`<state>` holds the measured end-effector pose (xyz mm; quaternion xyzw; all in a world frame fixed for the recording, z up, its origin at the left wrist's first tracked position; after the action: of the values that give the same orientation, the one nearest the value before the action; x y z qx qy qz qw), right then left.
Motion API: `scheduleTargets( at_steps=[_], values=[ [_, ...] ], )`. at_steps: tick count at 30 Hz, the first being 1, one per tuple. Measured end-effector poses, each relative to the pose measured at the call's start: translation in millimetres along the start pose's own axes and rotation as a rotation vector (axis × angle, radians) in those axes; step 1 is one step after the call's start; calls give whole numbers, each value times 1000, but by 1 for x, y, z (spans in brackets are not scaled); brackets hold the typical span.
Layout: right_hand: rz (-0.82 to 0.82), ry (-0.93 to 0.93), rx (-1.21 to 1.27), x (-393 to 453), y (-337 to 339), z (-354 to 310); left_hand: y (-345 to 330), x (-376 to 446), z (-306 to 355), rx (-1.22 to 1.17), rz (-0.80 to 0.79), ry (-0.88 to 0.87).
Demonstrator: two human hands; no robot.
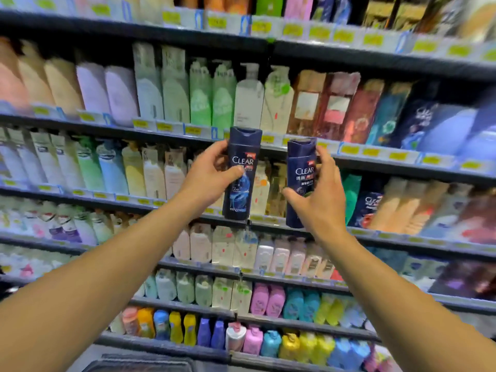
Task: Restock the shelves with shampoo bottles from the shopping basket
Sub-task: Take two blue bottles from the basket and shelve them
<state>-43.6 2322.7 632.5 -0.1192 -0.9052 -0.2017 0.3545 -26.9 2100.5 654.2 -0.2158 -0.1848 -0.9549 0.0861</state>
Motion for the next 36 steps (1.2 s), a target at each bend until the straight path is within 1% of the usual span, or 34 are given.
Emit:
scheduleTargets(
  at_steps=[4,8,11,17,23,31,33,36],
  values=[
    [32,87,20,52,26,-19,-10,37,41,4,25,-44],
    [50,145,24,102,38,-30,-11,76,72,42,66,-163],
    [82,185,21,141,42,-36,-9,108,89,49,115,-204],
    [148,240,28,212,43,-47,-5,173,107,-23,138,-300],
    [236,309,46,279,51,-64,-7,225,120,-70,96,-355],
    [409,380,142,364,67,-97,-8,271,137,-78,156,-471],
    [428,400,143,378,64,-100,-9,280,139,-85,169,-487],
    [409,393,75,391,54,-96,-11,289,141,-87,168,-511]
  ],
)
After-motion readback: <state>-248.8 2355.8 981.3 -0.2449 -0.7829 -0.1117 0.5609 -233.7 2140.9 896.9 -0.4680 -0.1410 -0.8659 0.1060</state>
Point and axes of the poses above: each hand's wrist, its own x-axis towards the middle knuckle, its own y-axis out of the back of the hand, z = x × y, the point moved 1 cm from there along x, towards the middle knuckle, and after that the axes turned 13 degrees about x, right-handed, at the moved point
